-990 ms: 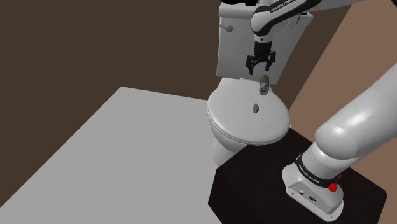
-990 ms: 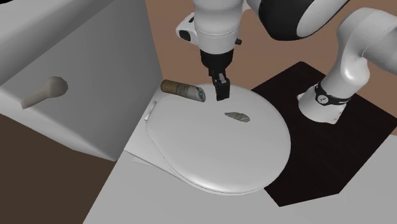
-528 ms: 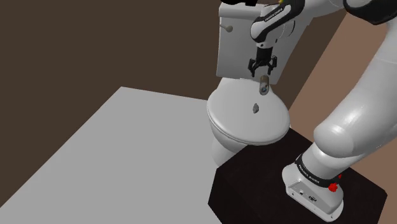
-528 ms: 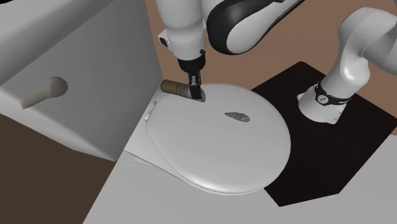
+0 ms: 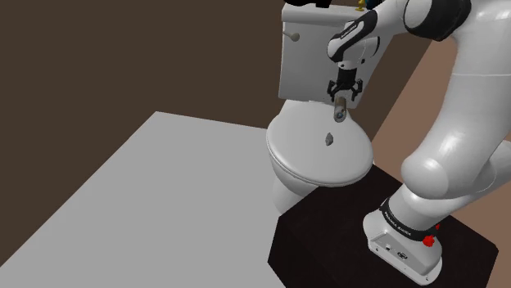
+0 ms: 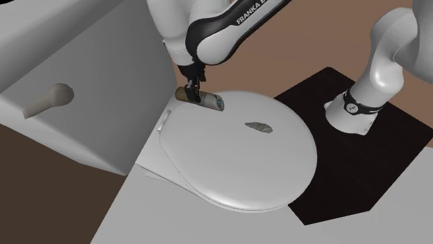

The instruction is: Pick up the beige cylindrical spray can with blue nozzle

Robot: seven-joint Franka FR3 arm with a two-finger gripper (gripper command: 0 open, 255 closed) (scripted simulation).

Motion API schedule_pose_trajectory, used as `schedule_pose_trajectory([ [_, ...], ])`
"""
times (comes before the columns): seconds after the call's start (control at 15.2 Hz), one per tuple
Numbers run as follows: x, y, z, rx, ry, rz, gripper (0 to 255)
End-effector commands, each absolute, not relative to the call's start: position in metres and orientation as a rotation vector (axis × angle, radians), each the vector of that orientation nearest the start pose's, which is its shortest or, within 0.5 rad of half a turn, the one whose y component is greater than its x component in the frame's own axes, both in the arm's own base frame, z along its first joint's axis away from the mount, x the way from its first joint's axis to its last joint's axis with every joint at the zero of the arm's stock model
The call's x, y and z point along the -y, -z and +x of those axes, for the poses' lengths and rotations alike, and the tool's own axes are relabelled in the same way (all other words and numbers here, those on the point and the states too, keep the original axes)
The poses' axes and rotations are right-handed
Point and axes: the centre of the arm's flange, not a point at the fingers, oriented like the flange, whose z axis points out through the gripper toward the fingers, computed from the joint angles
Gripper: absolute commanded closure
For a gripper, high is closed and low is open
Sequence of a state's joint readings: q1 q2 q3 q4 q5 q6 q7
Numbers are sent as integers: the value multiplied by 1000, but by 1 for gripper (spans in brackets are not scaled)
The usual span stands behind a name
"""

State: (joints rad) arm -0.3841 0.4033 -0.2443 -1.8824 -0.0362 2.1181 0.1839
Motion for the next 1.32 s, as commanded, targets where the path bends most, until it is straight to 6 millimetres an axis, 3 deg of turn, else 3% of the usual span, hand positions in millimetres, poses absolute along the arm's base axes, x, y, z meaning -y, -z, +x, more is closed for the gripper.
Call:
schedule_pose_trajectory([
  [0.0, 367, -274, 501, -1258, -295, -2960, 0],
  [0.53, 367, -239, 501, -1258, -295, -2960, 0],
  [0.59, 367, -239, 501, -1258, -295, -2960, 255],
  [1.25, 367, -244, 501, -1258, -295, -2960, 255],
])
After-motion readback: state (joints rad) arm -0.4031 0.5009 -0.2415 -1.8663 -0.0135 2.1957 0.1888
